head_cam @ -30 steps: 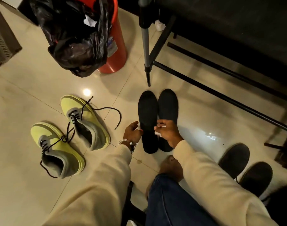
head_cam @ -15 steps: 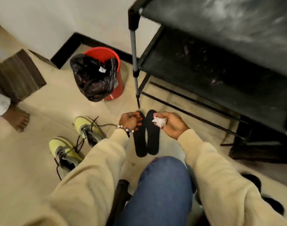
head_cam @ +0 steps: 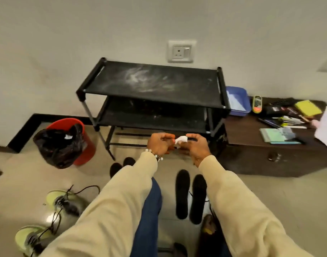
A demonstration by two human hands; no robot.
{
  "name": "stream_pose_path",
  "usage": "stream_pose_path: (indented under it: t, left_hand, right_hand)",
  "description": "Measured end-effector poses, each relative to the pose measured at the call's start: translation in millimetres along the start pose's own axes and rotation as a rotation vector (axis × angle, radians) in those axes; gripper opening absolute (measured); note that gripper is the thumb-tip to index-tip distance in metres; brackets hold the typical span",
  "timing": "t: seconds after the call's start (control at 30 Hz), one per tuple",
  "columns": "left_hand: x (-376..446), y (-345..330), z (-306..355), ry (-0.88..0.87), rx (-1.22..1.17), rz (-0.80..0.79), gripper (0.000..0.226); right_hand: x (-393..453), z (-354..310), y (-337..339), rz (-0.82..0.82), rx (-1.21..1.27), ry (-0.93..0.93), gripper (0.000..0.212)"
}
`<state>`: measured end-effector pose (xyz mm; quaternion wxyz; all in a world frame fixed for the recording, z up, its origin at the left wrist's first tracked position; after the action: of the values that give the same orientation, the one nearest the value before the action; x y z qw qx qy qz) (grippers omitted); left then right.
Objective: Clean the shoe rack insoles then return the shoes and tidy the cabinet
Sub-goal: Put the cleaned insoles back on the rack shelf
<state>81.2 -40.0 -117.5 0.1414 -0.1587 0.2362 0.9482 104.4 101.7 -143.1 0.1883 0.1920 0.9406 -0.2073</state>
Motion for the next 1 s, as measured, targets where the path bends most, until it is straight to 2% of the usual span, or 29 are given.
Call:
stream_pose_path:
  t: [0.23,0.37,0.47,0.67,0.87,1.0]
  left_hand:
    - [13.9,-101.7,30.4,-0.050,0.064,-0.151,0.019]
    - [34.8,-133.2,38.5,-0.066,0.109,-0.127,0.017]
    - [51.2,-141.1,38.3,-0.067,0.124,-0.100,0.016]
    - [73.9,-140.7,35.2,-0.049,0.133,-0.051,0.016]
    - [49.8,-118.8,47.2,-0.056,0.101,-0.018,0.017]
    - [16.7,-100.7,60.7,-0.079,0.059,0.002,0.015]
  right_hand:
    - [6.3,-34.3,126.3,0.430,-0.074,0.175,0.016]
    - [31.9,-48.4,173.1,0.610,-0.216,0.210,0.019]
    - [53.0,-59.2,191.3,0.679,-0.192,0.217,0.016]
    - [73.8,-77.1,194.7,0.648,0.011,0.252,0.029]
    - [49.0,-84.6,162.0,0.591,0.184,0.262,0.029]
    - [16.9,-84.8,138.1,0.466,0.260,0.191,0.021]
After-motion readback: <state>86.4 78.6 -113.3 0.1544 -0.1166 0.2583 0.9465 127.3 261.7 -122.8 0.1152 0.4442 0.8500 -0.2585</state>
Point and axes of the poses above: each hand's wrist, its own x-axis towards the middle knuckle, its own y-axis out of the back of the hand, z = x × y, the point moved 1 cm from there along x, towards the middle knuckle, and after that the axes turned 14 degrees about x, right-handed, at the moved point
